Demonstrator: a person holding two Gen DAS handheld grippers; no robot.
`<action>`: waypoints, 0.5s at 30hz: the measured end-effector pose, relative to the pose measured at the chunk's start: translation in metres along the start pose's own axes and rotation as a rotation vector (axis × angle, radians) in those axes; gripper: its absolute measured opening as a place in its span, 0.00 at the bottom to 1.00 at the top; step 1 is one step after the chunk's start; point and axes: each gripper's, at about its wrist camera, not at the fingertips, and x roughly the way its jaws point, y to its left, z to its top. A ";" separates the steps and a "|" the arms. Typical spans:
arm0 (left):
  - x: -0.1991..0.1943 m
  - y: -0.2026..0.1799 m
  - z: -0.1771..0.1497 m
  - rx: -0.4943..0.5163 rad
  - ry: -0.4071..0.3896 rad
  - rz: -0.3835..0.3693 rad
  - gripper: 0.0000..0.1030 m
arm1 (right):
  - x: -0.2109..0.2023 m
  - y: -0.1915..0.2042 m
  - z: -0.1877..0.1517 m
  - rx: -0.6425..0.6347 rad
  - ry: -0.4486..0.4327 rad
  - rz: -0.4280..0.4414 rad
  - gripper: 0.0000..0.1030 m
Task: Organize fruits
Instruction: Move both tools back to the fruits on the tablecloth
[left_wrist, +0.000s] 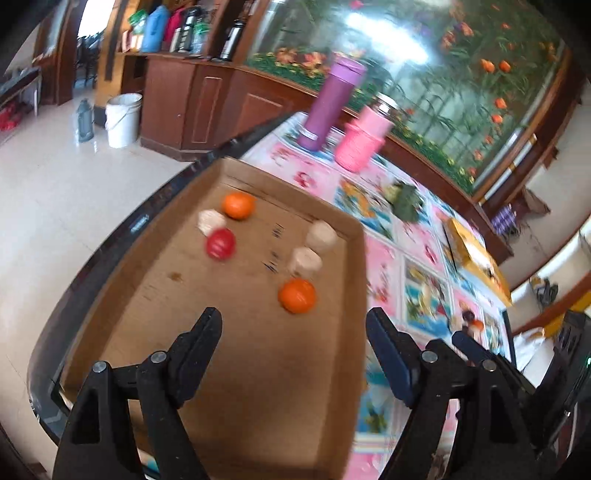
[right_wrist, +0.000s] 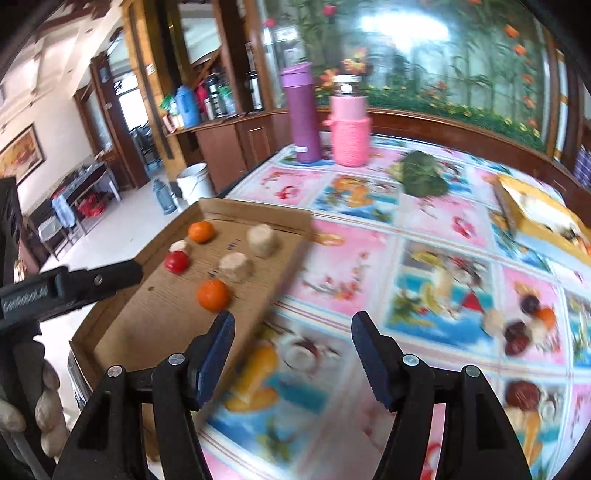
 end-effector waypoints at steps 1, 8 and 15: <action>-0.004 -0.014 -0.008 0.031 -0.012 0.022 0.77 | -0.008 -0.011 -0.007 0.028 -0.004 -0.015 0.69; -0.006 -0.092 -0.046 0.276 -0.065 0.171 0.77 | -0.057 -0.072 -0.049 0.188 -0.052 -0.096 0.71; 0.002 -0.123 -0.067 0.352 -0.029 0.171 0.77 | -0.085 -0.115 -0.076 0.278 -0.093 -0.154 0.71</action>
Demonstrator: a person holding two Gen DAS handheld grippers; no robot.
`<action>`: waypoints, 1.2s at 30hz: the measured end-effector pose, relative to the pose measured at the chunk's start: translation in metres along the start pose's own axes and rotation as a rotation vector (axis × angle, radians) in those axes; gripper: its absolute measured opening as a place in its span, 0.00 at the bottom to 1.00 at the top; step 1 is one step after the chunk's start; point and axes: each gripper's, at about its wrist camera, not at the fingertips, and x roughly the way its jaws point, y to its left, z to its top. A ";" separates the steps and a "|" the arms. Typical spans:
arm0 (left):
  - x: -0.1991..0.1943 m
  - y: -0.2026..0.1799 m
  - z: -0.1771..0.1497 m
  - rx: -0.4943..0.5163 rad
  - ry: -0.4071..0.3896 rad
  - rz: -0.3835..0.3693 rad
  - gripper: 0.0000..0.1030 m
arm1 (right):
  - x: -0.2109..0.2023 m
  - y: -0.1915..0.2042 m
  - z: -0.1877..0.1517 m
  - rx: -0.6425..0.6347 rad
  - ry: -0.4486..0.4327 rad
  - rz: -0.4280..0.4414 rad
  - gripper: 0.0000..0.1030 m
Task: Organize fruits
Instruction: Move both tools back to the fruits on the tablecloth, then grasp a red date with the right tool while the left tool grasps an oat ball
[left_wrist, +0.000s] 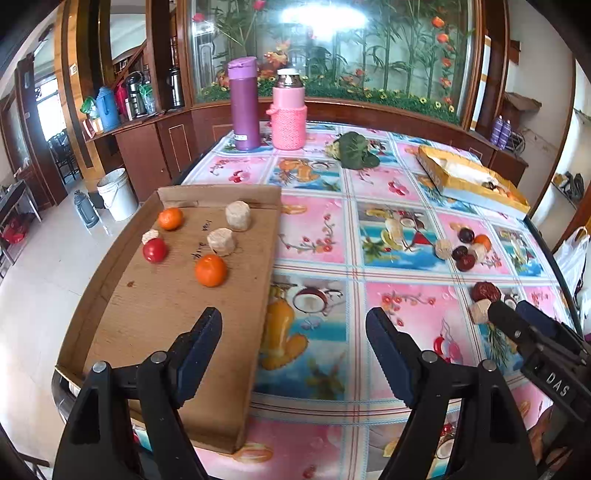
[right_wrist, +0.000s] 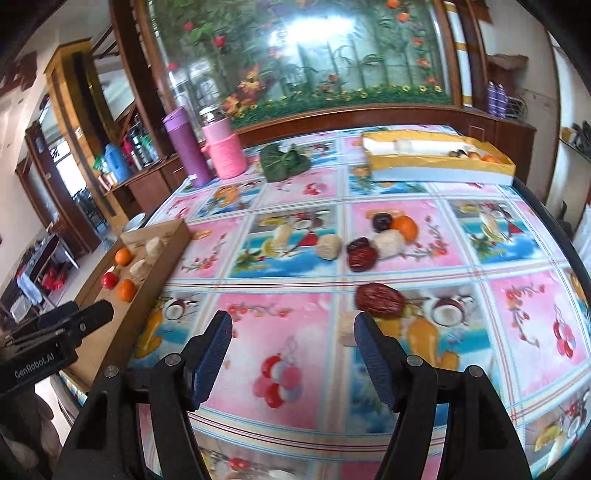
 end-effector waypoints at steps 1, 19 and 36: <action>0.001 -0.004 -0.001 0.008 0.008 -0.003 0.77 | -0.001 -0.007 -0.001 0.015 -0.001 -0.001 0.71; 0.032 -0.032 -0.011 0.000 0.123 -0.151 0.77 | -0.013 -0.125 -0.005 0.158 0.026 -0.154 0.71; 0.047 -0.075 -0.019 0.091 0.172 -0.247 0.77 | 0.061 -0.089 0.031 0.076 0.196 0.039 0.50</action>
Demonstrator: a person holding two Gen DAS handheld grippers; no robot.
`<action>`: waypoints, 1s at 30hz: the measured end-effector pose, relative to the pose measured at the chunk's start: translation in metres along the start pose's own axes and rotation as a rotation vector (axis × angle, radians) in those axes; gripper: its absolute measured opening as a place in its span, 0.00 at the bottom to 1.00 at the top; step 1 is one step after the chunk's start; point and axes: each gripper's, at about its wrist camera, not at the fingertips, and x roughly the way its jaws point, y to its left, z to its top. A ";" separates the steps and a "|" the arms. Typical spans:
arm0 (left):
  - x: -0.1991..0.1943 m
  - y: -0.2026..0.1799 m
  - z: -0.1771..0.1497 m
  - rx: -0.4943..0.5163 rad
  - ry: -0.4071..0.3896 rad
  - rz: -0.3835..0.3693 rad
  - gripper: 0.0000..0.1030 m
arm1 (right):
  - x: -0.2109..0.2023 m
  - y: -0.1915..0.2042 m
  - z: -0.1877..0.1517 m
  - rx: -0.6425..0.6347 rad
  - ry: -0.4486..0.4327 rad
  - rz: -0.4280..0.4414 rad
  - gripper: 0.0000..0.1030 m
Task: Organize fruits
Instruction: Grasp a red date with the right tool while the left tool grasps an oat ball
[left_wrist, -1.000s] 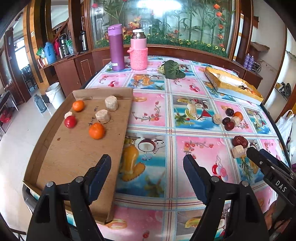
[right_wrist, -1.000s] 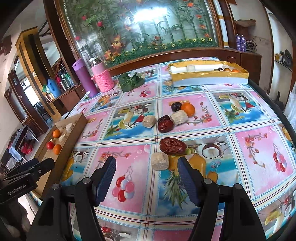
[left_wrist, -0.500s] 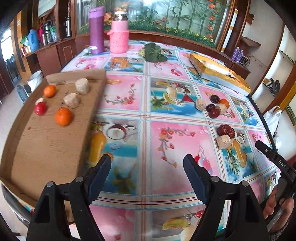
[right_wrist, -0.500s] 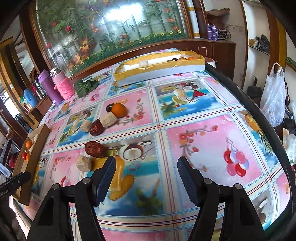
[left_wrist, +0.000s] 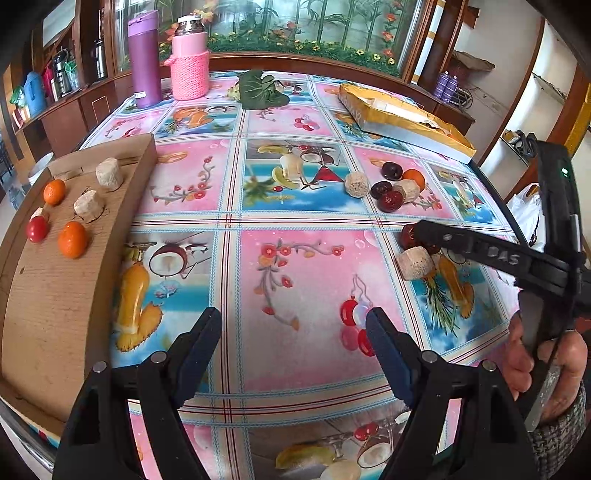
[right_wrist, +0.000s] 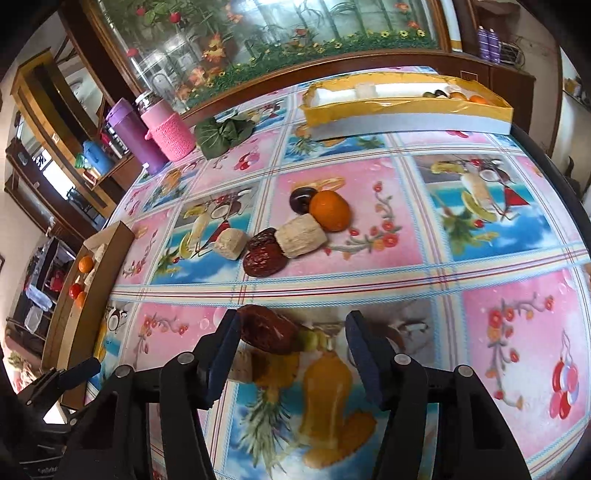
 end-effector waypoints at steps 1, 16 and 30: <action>0.000 -0.001 0.000 0.005 -0.001 -0.001 0.77 | 0.005 0.005 0.000 -0.017 0.015 0.006 0.49; 0.028 -0.065 0.027 0.192 0.018 -0.106 0.77 | -0.031 -0.061 -0.005 0.050 -0.030 -0.122 0.36; 0.067 -0.094 0.028 0.273 0.055 -0.139 0.73 | -0.025 -0.049 -0.017 -0.074 -0.031 -0.136 0.36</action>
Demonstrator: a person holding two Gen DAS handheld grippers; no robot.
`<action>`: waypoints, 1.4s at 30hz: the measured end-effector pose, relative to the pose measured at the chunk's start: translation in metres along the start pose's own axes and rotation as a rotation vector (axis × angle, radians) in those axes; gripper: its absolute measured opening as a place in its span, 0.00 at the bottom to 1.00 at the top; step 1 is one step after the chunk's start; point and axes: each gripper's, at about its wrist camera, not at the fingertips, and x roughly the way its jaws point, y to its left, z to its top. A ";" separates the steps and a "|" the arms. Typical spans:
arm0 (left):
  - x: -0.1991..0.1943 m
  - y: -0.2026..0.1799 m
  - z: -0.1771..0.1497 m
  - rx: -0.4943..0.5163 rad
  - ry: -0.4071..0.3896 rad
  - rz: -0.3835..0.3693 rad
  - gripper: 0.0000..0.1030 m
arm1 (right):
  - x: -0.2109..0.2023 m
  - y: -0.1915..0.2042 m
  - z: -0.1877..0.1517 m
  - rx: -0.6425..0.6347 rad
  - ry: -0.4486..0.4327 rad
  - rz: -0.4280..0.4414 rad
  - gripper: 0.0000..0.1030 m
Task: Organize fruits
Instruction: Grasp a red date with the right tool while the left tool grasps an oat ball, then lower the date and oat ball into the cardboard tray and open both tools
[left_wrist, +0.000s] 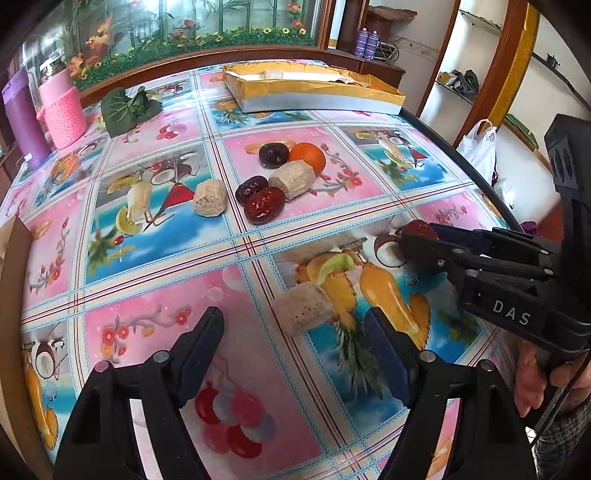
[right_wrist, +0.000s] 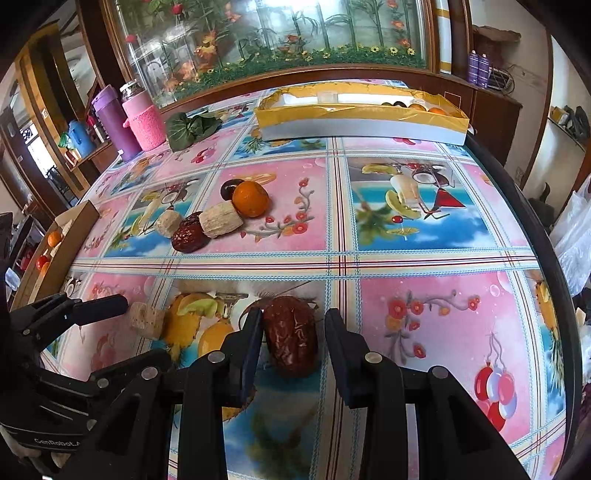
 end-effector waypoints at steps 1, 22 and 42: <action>0.000 -0.001 0.000 0.004 -0.005 0.005 0.67 | -0.001 0.000 0.000 0.003 -0.003 0.001 0.36; -0.072 0.049 -0.023 -0.174 -0.159 -0.011 0.31 | -0.031 0.013 -0.011 0.059 -0.059 0.064 0.29; -0.161 0.266 -0.094 -0.520 -0.189 0.362 0.31 | -0.031 0.225 0.006 -0.296 -0.020 0.293 0.29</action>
